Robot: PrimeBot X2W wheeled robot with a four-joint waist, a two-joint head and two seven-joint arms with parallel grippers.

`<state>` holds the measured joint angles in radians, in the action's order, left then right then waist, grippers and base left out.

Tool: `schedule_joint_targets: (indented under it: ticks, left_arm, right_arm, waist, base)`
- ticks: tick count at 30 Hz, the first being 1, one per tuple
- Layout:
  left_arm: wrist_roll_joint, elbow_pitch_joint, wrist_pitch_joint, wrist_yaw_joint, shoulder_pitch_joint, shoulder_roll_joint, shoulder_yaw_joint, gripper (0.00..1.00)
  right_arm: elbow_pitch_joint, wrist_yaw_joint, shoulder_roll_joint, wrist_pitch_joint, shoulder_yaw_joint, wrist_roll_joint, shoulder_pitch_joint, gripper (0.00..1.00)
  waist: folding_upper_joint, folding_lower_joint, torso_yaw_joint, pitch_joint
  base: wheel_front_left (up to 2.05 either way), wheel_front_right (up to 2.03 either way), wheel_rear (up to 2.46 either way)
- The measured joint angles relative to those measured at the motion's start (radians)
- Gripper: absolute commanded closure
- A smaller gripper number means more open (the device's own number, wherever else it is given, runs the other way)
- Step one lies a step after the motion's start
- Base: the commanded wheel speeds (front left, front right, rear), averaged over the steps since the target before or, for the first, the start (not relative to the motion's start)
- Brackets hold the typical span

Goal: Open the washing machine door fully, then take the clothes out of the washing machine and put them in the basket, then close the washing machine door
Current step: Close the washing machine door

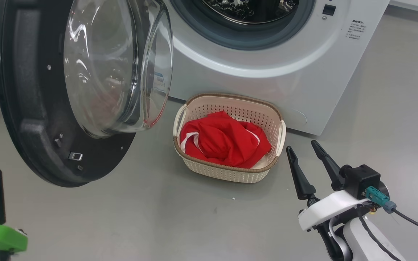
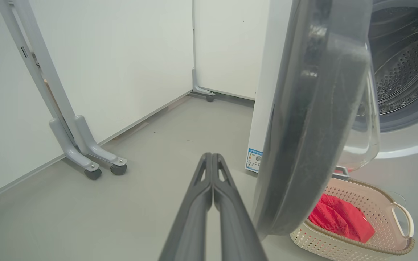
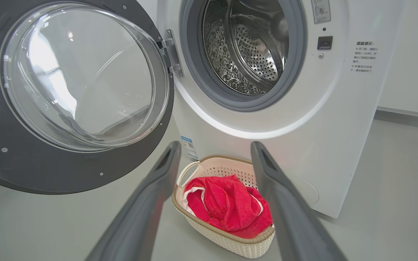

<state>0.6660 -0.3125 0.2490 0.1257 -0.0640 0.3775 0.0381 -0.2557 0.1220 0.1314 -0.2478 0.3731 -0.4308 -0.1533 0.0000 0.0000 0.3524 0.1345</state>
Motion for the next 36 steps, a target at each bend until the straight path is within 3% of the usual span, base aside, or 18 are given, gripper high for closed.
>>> schedule_joint_targets:
  ticks: [7,12,14,15,20,29,36]
  left_arm:
    - [-0.003,0.021,0.0,0.0,-0.041,0.035,-0.004,1.0]
    - [0.08,0.037,-0.018,0.0,-0.075,0.049,-0.018,1.0]
    - [0.148,0.042,-0.048,0.0,-0.088,0.047,-0.028,1.0]
    - [0.255,0.045,-0.1,0.0,-0.101,0.031,-0.038,1.0]
    - [0.498,0.046,-0.205,0.0,-0.137,-0.026,-0.111,1.0]
    - [0.704,0.047,-0.368,-0.002,-0.207,-0.03,-0.191,1.0]
    - [0.896,0.016,-0.475,-0.088,-0.259,-0.065,-0.27,1.0]
  right_arm:
    - [0.0,0.0,0.0,0.0,-0.001,0.0,0.0,0.0]
    - [0.0,0.0,0.0,0.0,-0.001,0.0,0.0,0.0]
    - [0.0,0.0,0.0,0.0,-0.002,0.0,0.0,0.0]
    - [0.0,0.0,0.0,0.0,-0.002,0.0,0.0,0.0]
    - [-0.001,0.0,0.001,0.0,-0.003,0.0,0.0,0.0]
    - [-0.001,0.0,0.002,0.0,-0.002,0.001,-0.001,0.0]
    - [-0.001,0.0,0.002,0.0,-0.001,0.002,-0.002,0.0]
  waist:
    - [0.0,0.0,0.002,0.007]
    - [0.0,0.0,0.002,0.013]
    - [0.0,0.0,0.001,0.014]
    - [0.0,0.0,0.0,0.016]
    - [0.0,0.0,-0.001,0.019]
    - [0.0,0.0,-0.002,0.026]
    - [0.0,0.0,-0.005,0.034]
  base:
    - [0.0,0.0,0.0]
    - [0.0,0.0,0.0]
    - [0.0,0.0,0.0]
    - [0.0,0.0,0.0]
    - [0.0,0.0,0.0]
    - [0.0,0.0,0.0]
    - [0.0,0.0,0.0]
